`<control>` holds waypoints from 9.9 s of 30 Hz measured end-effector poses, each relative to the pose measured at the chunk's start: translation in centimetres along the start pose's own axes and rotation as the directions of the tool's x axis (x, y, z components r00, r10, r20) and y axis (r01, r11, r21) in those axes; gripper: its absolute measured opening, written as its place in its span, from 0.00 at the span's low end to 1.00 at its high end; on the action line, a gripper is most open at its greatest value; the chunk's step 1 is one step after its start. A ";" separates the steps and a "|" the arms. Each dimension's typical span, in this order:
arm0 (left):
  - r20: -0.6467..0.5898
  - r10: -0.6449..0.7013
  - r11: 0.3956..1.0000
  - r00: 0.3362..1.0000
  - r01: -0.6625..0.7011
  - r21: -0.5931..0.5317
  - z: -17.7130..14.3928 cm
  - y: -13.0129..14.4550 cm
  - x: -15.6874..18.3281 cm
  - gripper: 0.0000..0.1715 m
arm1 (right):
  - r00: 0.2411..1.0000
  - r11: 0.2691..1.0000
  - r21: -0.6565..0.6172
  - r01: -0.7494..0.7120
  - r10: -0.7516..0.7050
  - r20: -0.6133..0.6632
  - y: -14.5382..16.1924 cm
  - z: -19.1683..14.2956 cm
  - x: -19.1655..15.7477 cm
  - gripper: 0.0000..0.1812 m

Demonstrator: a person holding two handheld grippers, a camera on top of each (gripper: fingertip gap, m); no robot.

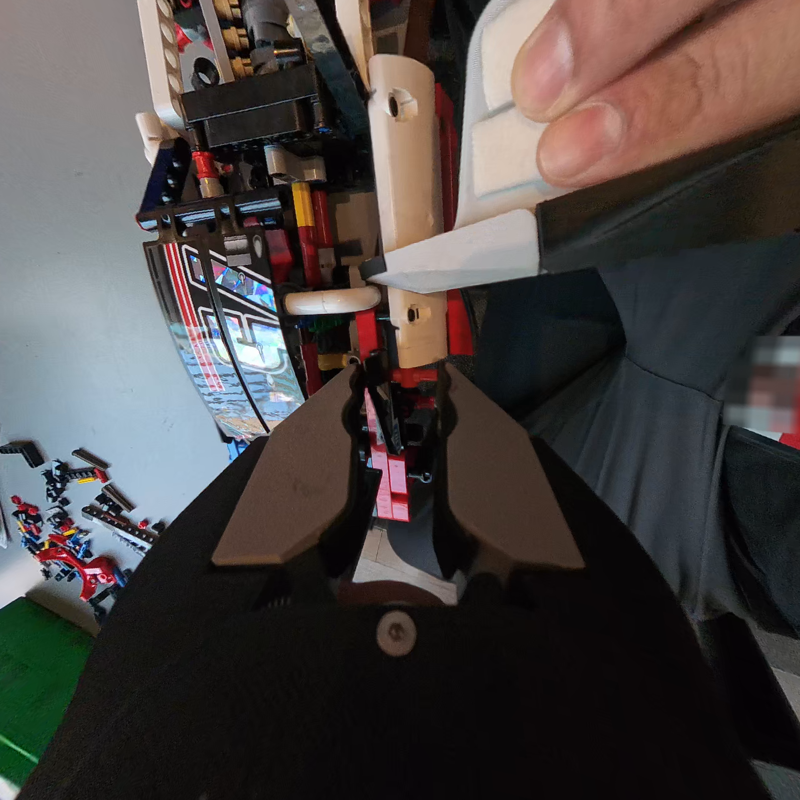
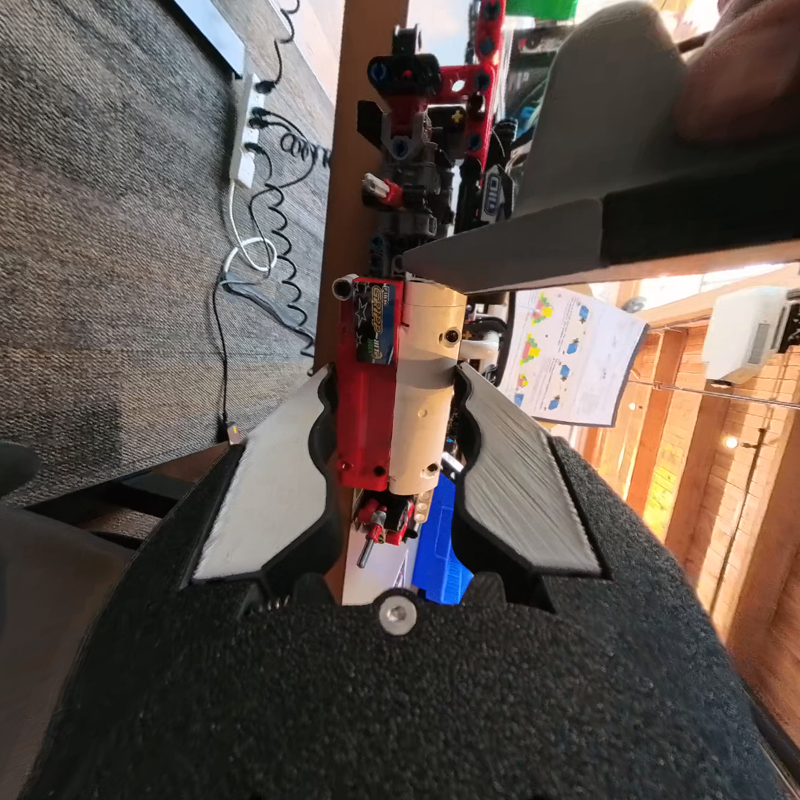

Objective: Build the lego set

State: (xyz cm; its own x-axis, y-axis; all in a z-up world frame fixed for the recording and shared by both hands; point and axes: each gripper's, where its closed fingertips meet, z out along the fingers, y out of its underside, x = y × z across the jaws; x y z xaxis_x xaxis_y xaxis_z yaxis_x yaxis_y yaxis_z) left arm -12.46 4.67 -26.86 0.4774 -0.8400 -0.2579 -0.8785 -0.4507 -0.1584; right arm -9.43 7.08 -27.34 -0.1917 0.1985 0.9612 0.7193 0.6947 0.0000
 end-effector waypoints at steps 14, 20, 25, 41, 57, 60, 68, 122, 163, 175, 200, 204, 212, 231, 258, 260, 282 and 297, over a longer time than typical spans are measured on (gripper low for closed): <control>0.034 0.021 0.999 0.999 -0.023 0.043 -0.1 0.8 -0.5 0.17 | 0.994 0.994 -0.064 0.088 -0.092 -0.064 -0.8 1.0 0.4 0.29; 0.052 0.056 0.994 0.997 -0.061 0.090 -0.2 1.0 -0.3 0.18 | 0.994 0.995 -0.043 0.087 -0.089 -0.067 -1.2 0.6 0.4 0.29; 0.022 0.046 0.988 0.999 -0.049 0.149 -0.6 0.7 -0.1 0.18 | 0.996 0.997 -0.048 0.064 -0.067 -0.053 -1.2 0.5 0.2 0.29; -0.069 -0.053 0.992 0.996 0.061 0.110 -0.6 1.1 -0.1 0.21 | 0.999 0.998 -0.066 0.019 -0.022 -0.044 -1.4 0.7 0.3 0.29; -0.026 -0.045 0.967 0.999 0.050 0.250 -2.6 0.7 1.0 0.34 | 0.992 0.989 0.077 -0.126 0.125 0.012 -1.1 -3.4 -1.7 0.28; 0.030 -0.043 0.929 0.999 0.029 0.370 -4.6 0.4 1.3 0.30 | 0.938 0.930 0.139 -0.340 0.327 0.112 -0.7 -4.9 -1.9 0.29; 0.081 0.021 0.818 0.997 -0.063 0.571 -7.5 -2.5 5.4 0.10 | 0.661 0.580 0.328 -0.746 0.585 0.470 -3.3 -10.0 0.9 0.29; 0.223 0.128 0.783 0.966 -0.236 0.575 -6.2 -4.0 8.6 0.00 | 0.663 0.633 0.278 -0.722 0.521 0.537 -3.8 -10.2 -2.0 0.29; 0.192 0.052 0.791 0.980 -0.158 0.591 -5.8 -3.4 8.4 0.01 | 0.643 0.635 0.249 -0.731 0.519 0.563 -3.7 -9.7 -2.9 0.28; 0.190 0.057 0.788 0.980 -0.161 0.594 -5.6 -3.5 8.5 0.01 | 0.652 0.649 0.244 -0.721 0.513 0.559 -3.6 -9.5 -3.2 0.28; 0.165 -0.018 0.774 0.986 -0.090 0.627 -4.7 -3.6 8.6 0.00 | 0.669 0.682 0.229 -0.694 0.495 0.555 -3.8 -9.1 -3.9 0.28; 0.191 -0.063 0.787 0.980 -0.069 0.613 -4.4 -3.2 7.8 0.00 | 0.669 0.684 0.224 -0.695 0.500 0.550 -3.5 -8.9 -3.9 0.27; 0.225 -0.138 0.837 0.965 -0.008 0.547 -3.6 -1.6 6.2 0.11 | 0.673 0.686 0.222 -0.693 0.506 0.540 -3.3 -8.7 -3.8 0.28; 0.170 -0.114 0.809 0.979 -0.008 0.588 -4.7 -0.3 8.7 0.08 | 0.681 0.676 0.285 -0.679 0.436 0.588 -6.0 -8.5 -3.9 0.27; -0.048 -0.038 0.804 0.998 0.059 0.592 -5.7 -1.2 9.8 0.01 | 0.527 0.537 0.265 -0.801 0.420 0.739 -7.3 -10.2 -4.2 0.27; -0.054 -0.048 0.795 0.997 0.071 0.602 -5.7 -1.3 9.7 0.01 | 0.506 0.523 0.253 -0.814 0.425 0.750 -7.3 -10.2 -4.1 0.27; -0.091 -0.105 0.747 0.990 0.139 0.650 -6.0 -1.1 9.5 0.01 | 0.441 0.425 0.247 -0.871 0.456 0.773 -6.8 -10.8 -2.7 0.27; -0.132 -0.121 0.687 0.984 0.179 0.704 -7.3 -2.3 9.0 0.01 | 0.456 0.365 0.295 -0.883 0.518 0.723 -7.4 -10.2 -0.9 0.29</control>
State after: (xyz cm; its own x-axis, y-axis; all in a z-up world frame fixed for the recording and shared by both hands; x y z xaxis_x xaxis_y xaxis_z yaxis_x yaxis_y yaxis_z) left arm -6.23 -4.08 -21.85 0.5735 -0.8120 -0.1087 -0.5066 -0.2472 -0.8260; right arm -7.77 -5.33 -25.34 -0.1976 0.9508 0.2388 0.2346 0.2824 -0.9302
